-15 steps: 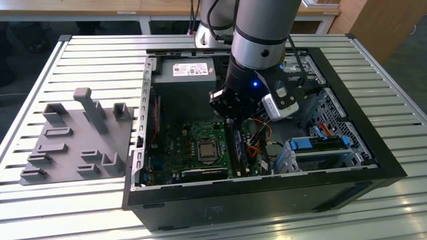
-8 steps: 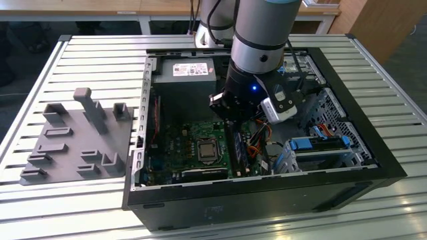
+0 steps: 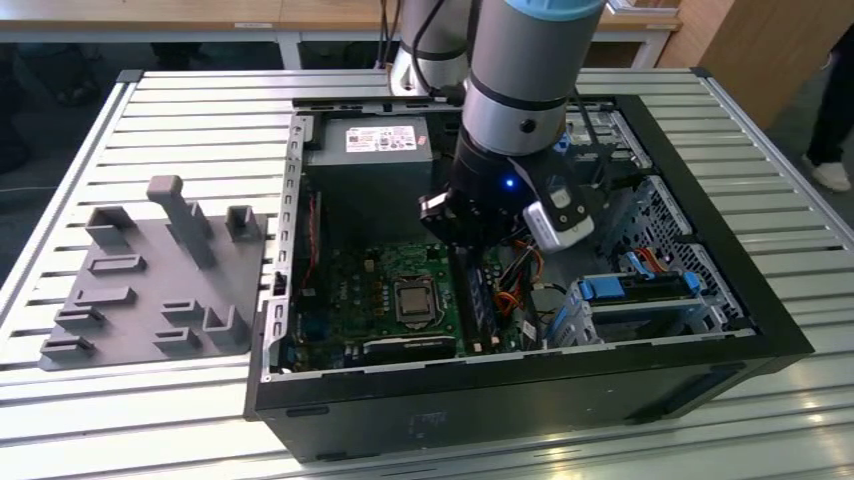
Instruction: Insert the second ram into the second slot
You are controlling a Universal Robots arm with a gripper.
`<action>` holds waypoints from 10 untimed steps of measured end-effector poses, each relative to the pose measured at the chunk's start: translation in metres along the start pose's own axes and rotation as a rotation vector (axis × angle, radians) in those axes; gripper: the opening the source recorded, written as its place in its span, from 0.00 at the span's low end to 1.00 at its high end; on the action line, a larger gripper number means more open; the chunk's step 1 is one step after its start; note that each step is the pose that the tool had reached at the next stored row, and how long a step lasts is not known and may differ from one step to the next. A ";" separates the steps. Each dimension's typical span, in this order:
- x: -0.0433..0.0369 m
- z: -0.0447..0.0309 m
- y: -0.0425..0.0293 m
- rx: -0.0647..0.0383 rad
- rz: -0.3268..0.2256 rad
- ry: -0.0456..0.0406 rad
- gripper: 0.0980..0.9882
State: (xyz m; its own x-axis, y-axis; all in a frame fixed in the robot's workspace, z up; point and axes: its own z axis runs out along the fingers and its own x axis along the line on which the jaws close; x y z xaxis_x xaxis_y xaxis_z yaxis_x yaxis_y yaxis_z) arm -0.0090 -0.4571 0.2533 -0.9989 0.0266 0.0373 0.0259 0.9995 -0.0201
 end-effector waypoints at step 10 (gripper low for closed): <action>-0.0012 0.0062 0.0001 0.000 -0.012 -0.0003 0.04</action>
State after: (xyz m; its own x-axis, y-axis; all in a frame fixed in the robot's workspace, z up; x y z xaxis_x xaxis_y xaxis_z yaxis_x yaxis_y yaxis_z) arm -0.0081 -0.4571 0.2470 -0.9992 0.0144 0.0372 0.0136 0.9997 -0.0199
